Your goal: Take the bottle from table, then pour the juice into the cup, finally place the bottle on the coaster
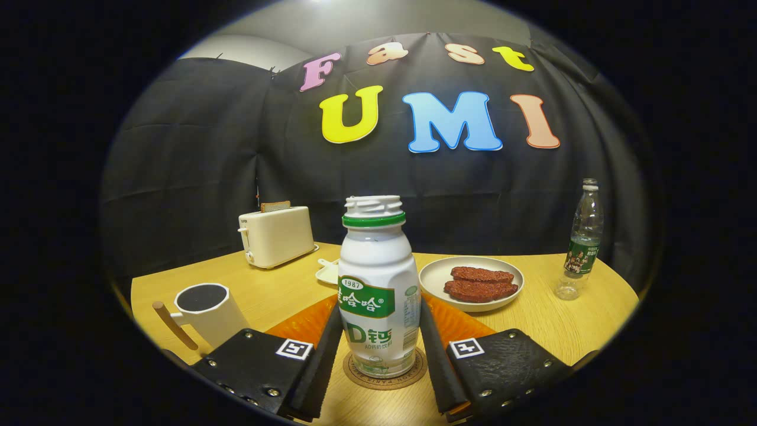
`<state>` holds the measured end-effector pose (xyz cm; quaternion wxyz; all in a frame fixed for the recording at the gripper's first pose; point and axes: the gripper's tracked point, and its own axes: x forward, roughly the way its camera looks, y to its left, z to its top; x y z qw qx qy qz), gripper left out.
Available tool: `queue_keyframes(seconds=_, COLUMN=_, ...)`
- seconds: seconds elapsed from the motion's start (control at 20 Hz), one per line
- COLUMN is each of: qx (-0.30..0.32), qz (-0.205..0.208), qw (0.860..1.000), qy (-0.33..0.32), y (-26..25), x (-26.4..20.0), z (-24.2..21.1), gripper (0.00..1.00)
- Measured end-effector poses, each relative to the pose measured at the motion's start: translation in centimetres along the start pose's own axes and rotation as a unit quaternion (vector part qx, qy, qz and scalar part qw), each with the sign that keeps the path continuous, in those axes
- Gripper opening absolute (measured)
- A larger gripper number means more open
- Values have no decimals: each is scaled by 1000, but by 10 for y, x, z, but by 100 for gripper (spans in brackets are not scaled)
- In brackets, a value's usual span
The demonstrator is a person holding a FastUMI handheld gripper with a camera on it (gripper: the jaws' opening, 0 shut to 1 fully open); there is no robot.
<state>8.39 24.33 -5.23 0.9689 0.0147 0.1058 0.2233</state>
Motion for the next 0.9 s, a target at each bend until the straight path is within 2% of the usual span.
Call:
queue_keyframes(seconds=0.15, qx=8, qz=-3, qw=1000, qy=-19, y=1, x=-6, z=12, gripper=74)
queue_keyframes(seconds=0.3, qx=-3, qz=-14, qw=999, qy=-43, y=3, x=-17, z=36, gripper=92)
queue_keyframes(seconds=0.65, qx=-30, qz=-13, qw=994, qy=-109, y=20, x=-62, z=120, gripper=92)
queue_keyframes(seconds=0.9, qx=-52, qz=-31, qw=984, qy=-168, y=3, x=-103, z=198, gripper=92)
